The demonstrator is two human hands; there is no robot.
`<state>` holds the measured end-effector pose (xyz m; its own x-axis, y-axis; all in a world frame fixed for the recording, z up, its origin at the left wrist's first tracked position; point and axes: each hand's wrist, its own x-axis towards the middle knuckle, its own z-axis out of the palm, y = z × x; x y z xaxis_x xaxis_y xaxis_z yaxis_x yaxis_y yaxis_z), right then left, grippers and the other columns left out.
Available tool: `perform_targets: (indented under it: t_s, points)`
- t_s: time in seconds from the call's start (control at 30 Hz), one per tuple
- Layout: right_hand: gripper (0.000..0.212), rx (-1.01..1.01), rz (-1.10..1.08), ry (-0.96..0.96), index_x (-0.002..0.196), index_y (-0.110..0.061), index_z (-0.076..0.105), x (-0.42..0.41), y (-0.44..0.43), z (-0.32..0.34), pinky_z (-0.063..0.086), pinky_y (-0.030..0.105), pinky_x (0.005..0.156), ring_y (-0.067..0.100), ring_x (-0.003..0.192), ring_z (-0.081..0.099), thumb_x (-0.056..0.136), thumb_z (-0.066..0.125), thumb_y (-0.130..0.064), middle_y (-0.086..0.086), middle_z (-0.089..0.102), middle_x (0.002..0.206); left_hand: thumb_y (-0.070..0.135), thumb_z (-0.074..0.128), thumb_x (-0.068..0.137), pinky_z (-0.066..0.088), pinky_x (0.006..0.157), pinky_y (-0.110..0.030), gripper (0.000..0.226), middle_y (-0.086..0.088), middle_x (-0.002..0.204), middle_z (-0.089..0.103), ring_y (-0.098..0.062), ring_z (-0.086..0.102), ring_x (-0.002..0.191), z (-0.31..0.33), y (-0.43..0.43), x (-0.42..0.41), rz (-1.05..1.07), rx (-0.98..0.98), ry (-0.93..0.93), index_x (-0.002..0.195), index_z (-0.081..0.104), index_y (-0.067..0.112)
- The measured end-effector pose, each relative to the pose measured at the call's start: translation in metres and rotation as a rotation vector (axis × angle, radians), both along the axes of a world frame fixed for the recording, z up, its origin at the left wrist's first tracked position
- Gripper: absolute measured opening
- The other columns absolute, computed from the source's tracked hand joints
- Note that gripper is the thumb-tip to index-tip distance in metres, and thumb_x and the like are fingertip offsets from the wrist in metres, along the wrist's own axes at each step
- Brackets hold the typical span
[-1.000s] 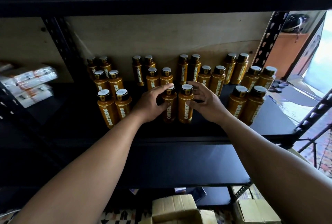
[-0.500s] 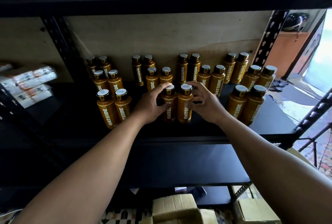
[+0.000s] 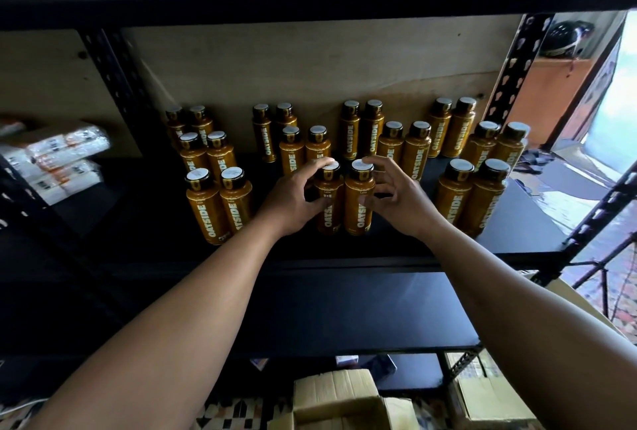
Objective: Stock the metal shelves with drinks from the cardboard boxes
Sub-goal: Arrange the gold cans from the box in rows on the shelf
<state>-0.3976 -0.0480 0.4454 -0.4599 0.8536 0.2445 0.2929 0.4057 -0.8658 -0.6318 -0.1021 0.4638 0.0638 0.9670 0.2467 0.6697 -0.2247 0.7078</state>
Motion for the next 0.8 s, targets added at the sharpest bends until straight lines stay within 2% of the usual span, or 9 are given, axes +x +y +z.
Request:
perform_targets:
  t_s: [0.2,0.27,0.37,0.8]
  points:
    - [0.069,0.099,-0.054,-0.1,0.144,-0.048,0.037,0.0042,-0.0026,0.0015,0.059,0.036,0.09,0.012,0.127,0.056,0.093,0.076,-0.023,-0.004,0.056,0.144,0.026,0.071,0.095,0.041,0.1,-0.029,0.068,0.007,0.158,0.039,-0.019,0.038,0.142,0.0008,-0.0012,0.0049,0.006,-0.003,0.027,0.15,0.035,0.043]
    - [0.072,0.117,-0.058,-0.116,0.144,-0.049,0.036,0.0044,-0.003,0.0011,0.061,0.039,0.088,0.013,0.127,0.056,0.092,0.077,-0.025,-0.004,0.057,0.144,0.027,0.07,0.095,0.041,0.099,-0.029,0.069,0.007,0.158,0.039,-0.02,0.04,0.142,0.0,-0.0013,0.0052,0.016,-0.005,0.033,0.15,0.034,0.046]
    - [0.076,0.119,-0.053,-0.124,0.146,-0.05,0.036,0.0044,-0.0031,0.0001,0.061,0.043,0.089,0.013,0.127,0.055,0.09,0.079,-0.023,-0.009,0.056,0.141,0.027,0.069,0.096,0.041,0.099,-0.03,0.069,0.007,0.158,0.038,-0.021,0.04,0.143,-0.0009,-0.002,0.0055,0.023,-0.009,0.047,0.15,0.033,0.048]
    - [0.076,0.136,-0.055,-0.148,0.147,-0.049,0.033,0.0055,-0.0035,-0.0009,0.061,0.042,0.09,0.016,0.123,0.059,0.091,0.078,-0.024,-0.005,0.054,0.145,0.025,0.068,0.096,0.037,0.104,-0.031,0.07,0.008,0.162,0.032,-0.021,0.033,0.147,-0.0009,-0.0027,0.0051,0.01,-0.014,0.049,0.152,0.032,0.045]
